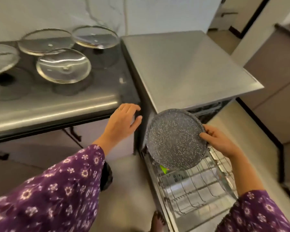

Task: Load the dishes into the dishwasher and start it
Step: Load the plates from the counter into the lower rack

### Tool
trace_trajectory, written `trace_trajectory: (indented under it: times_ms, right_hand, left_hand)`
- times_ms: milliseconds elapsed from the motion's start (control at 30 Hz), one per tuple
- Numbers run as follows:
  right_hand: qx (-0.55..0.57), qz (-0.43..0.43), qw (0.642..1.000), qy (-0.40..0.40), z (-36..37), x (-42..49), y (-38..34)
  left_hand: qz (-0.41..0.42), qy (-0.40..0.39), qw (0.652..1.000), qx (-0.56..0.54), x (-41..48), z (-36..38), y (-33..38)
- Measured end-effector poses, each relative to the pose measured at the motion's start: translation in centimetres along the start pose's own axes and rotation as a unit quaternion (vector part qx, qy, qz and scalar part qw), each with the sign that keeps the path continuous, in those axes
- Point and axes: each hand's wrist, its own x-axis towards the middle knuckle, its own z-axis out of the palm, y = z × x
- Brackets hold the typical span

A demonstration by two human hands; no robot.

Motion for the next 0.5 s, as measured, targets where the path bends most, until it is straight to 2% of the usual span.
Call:
trace_trajectory:
  times_ms: [133,333,500]
  right_hand:
    - [-0.009,0.052,0.998,0.018,-3.7,-0.6,5.6]
    - [-0.240,0.108,0.957,0.125,-5.6,3.4,14.9]
    - [-0.340,0.164,0.919,0.113,-4.0,8.0,20.8]
  left_hand:
    - [0.092,-0.046,0.995,-0.010,6.5,5.4,5.0]
    - [0.216,-0.134,0.967,0.021,14.9,12.9,10.5]
    - [0.268,-0.211,0.939,0.044,19.5,17.1,10.5]
